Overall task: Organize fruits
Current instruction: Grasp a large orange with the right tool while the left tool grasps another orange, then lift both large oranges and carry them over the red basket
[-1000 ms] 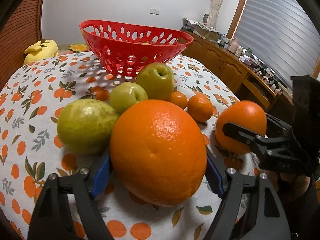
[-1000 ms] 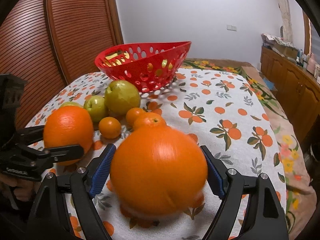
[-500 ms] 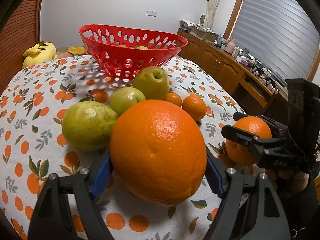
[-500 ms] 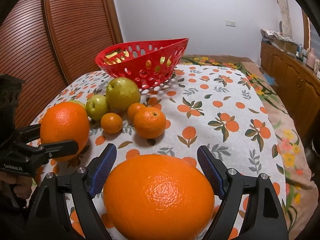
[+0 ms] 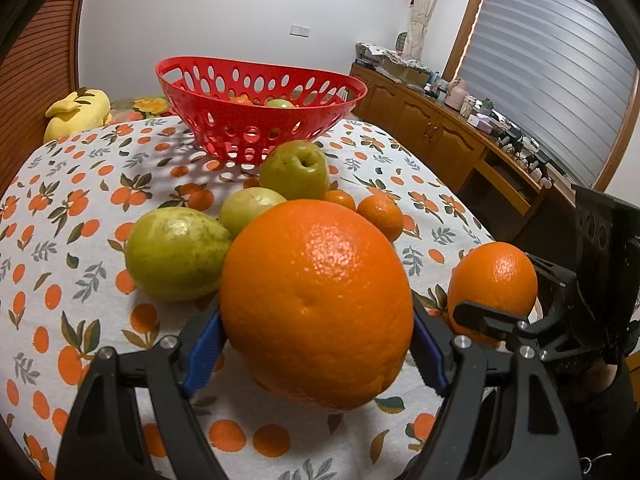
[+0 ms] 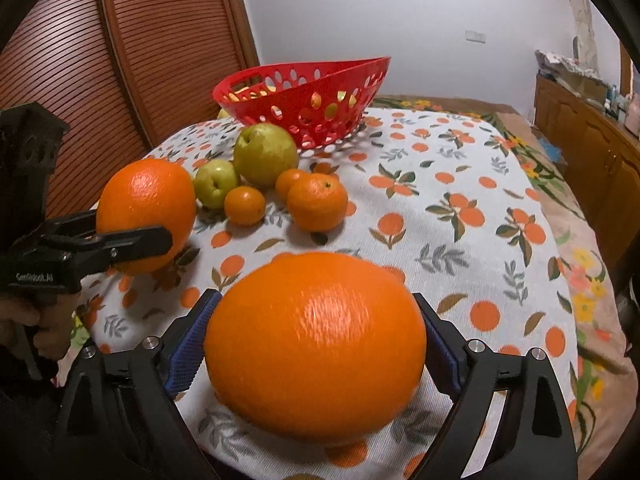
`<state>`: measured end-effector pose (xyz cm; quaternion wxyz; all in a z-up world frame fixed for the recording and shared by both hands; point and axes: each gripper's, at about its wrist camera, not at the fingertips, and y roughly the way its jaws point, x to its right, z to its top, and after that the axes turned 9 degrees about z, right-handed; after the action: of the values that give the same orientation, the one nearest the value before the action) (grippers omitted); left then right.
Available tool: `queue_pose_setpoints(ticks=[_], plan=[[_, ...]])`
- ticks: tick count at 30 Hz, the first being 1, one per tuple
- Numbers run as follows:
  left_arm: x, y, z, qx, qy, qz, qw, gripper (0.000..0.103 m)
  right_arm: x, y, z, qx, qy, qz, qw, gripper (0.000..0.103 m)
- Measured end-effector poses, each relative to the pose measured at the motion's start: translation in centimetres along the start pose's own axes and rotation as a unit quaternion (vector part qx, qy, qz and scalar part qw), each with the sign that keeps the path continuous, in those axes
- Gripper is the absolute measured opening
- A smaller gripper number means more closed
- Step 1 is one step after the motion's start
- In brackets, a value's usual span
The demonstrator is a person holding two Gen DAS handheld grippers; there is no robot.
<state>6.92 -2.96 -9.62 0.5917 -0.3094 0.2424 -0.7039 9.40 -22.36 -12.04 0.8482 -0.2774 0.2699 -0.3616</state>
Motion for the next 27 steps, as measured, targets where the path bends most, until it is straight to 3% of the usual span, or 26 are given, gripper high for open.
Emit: queue_pose_setpoints(ticks=[14,27], plan=[[1.0,-2.2,0.7,0.023,0.013,-0.005,0.9996,0.080,-0.4,0.2,0.5,-0.004,-0.012,-0.011,1.000,0.089],[0.9,-4.0,1.8,0.047,0.010,-0.009,0.9988,0.080,-1.1,-0.3,3.1,0.016,-0.031,-0.002,0.999,0.088]])
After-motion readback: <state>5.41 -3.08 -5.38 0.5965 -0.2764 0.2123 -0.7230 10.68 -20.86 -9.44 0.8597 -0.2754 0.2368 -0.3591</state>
